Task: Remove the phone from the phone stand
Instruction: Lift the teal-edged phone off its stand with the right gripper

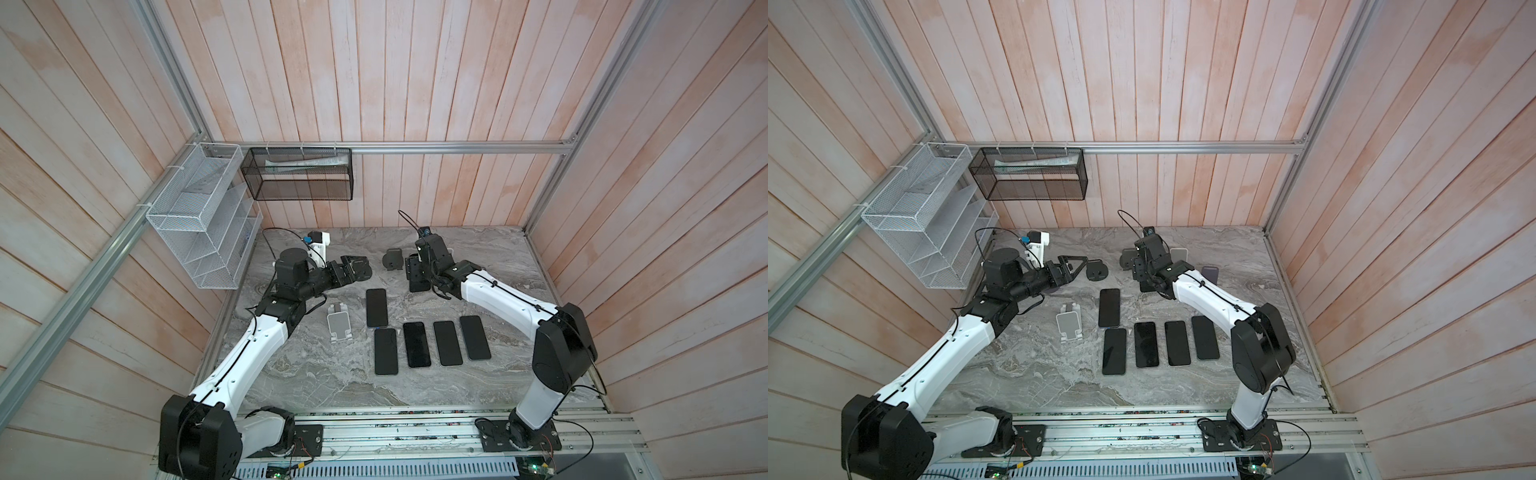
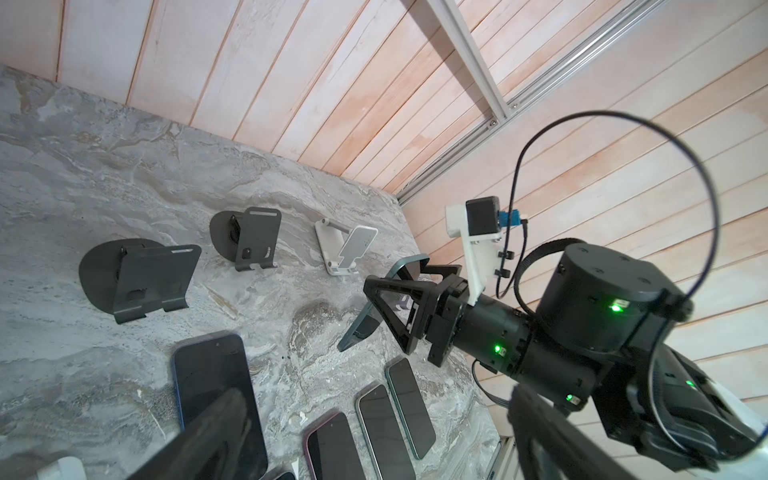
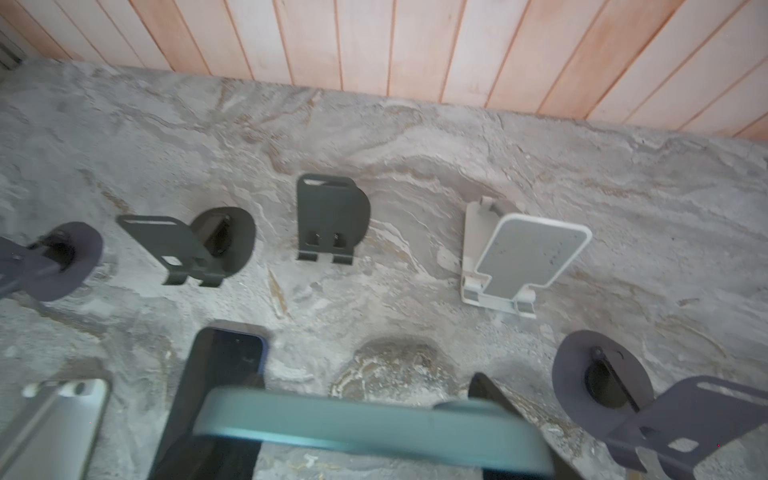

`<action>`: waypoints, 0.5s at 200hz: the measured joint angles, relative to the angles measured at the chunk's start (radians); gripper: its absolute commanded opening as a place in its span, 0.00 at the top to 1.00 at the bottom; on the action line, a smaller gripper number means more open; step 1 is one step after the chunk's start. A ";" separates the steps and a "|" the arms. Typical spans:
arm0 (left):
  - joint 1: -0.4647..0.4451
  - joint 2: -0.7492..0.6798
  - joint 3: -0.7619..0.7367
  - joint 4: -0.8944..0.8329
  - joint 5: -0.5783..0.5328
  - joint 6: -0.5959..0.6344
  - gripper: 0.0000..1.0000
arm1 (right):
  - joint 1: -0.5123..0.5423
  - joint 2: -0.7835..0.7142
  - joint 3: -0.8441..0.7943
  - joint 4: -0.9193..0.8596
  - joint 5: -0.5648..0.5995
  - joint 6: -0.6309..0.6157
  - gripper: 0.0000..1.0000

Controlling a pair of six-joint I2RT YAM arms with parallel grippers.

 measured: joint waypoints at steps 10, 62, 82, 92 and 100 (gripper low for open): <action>0.000 0.007 0.000 -0.003 0.000 0.000 0.00 | -0.010 0.000 -0.027 -0.005 -0.013 0.001 0.35; -0.017 0.018 0.000 -0.004 -0.001 0.008 0.00 | -0.014 0.001 -0.078 -0.013 -0.109 0.013 0.35; -0.060 0.034 0.004 -0.021 -0.002 0.025 0.00 | -0.019 0.015 -0.075 -0.011 -0.146 0.018 0.36; -0.087 0.043 0.006 -0.035 -0.002 0.035 0.00 | -0.023 0.035 -0.066 -0.016 -0.167 0.023 0.36; -0.106 0.048 0.008 -0.048 -0.004 0.045 0.00 | -0.027 0.057 -0.051 -0.023 -0.184 0.023 0.36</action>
